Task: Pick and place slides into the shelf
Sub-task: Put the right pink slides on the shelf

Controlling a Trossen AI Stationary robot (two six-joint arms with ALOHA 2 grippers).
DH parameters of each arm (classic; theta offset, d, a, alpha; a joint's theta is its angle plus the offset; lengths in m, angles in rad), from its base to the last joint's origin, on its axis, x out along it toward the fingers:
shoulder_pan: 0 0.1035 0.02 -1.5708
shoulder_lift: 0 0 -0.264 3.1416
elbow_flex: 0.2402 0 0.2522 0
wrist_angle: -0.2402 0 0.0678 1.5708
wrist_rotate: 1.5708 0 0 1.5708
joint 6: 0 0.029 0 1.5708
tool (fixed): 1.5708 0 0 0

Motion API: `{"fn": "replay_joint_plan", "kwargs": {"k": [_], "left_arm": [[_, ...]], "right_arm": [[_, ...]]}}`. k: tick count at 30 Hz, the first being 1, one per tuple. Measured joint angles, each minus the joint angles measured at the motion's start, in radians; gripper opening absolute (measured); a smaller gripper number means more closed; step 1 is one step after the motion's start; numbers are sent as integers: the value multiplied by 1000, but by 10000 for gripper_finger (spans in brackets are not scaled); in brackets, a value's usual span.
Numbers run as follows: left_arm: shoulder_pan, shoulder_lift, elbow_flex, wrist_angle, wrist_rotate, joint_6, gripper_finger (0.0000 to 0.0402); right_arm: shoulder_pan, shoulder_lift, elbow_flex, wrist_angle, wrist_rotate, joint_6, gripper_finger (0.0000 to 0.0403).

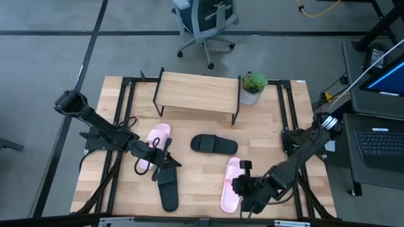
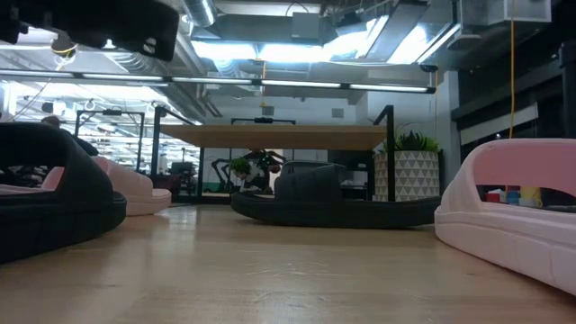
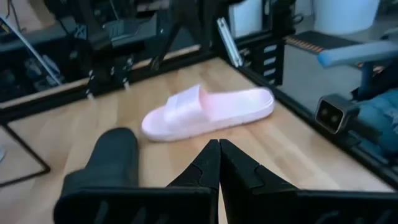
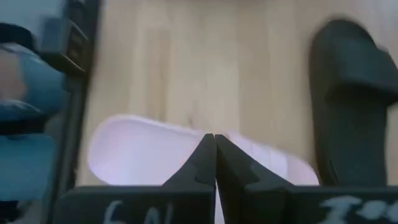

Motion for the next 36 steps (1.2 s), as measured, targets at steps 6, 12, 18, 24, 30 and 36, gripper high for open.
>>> {"fn": "replay_joint_plan", "kwargs": {"k": [6,12,18,24,30,36], "left_arm": [[7,3,0,-2,-1,11,0],[13,3,0,-1,-1,8,0],[13,3,0,-2,-2,7,0],[13,3,0,-5,-2,7,0],[13,2,0,-10,-2,6,0],[13,2,0,-10,-2,5,0]], "right_arm": [[0,92,118,-238,-15,132,3],[-1,121,129,-245,-63,144,4],[-20,120,129,-248,-62,223,38],[-38,120,129,-247,-117,301,93],[-42,120,129,-246,-190,310,139],[-42,143,127,-241,-191,287,138]]}}
